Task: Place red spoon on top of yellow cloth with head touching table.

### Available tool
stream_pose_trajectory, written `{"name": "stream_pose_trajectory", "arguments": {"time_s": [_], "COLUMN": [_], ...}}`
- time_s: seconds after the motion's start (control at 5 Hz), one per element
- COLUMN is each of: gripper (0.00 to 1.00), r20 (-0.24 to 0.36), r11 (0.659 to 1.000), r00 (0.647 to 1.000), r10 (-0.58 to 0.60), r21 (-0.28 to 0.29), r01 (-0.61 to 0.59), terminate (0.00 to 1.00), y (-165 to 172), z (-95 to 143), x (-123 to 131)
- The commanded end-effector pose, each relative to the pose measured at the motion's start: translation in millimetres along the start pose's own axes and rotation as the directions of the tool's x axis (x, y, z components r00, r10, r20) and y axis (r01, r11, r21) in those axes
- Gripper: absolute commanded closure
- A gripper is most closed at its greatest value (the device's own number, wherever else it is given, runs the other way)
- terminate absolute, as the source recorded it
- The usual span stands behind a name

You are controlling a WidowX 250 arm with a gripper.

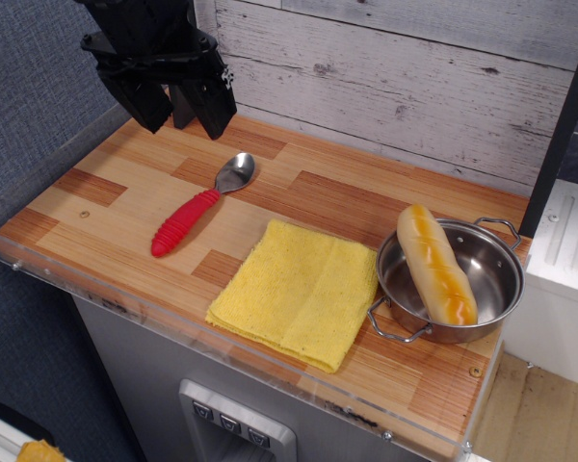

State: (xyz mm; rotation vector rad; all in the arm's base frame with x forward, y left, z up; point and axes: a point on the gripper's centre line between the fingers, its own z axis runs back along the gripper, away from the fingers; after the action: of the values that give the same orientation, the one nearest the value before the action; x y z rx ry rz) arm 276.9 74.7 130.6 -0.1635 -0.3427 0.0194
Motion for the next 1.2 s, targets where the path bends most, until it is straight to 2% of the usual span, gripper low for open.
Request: {"name": "stream_pose_trajectory", "arguments": {"time_s": [0.0,0.2,0.4,0.6,0.8,1.0], "gripper": [0.00,0.00,0.00,0.00,0.00,0.00], "r20": [0.000,0.059,0.164,0.228,0.252,0.214], "r11": [1.000,0.996,0.986,0.979,0.976,0.977], "r00": [1.000,0.995,0.975,0.953,0.943,0.953], "r10": [0.000,0.076,0.151,0.200,0.215,0.213], "r21": [0.000,-0.051,-0.100,-0.086,-0.082,-0.066], "r01": [0.000,-0.073,-0.136,-0.185,-0.201,-0.204], "terminate": [0.00,0.00,0.00,0.00,0.00,0.00], "y": [0,6,18,38,48,54], "z": [0,11,37,60,67,46], "x": [0,11,27,41,45,42]}}
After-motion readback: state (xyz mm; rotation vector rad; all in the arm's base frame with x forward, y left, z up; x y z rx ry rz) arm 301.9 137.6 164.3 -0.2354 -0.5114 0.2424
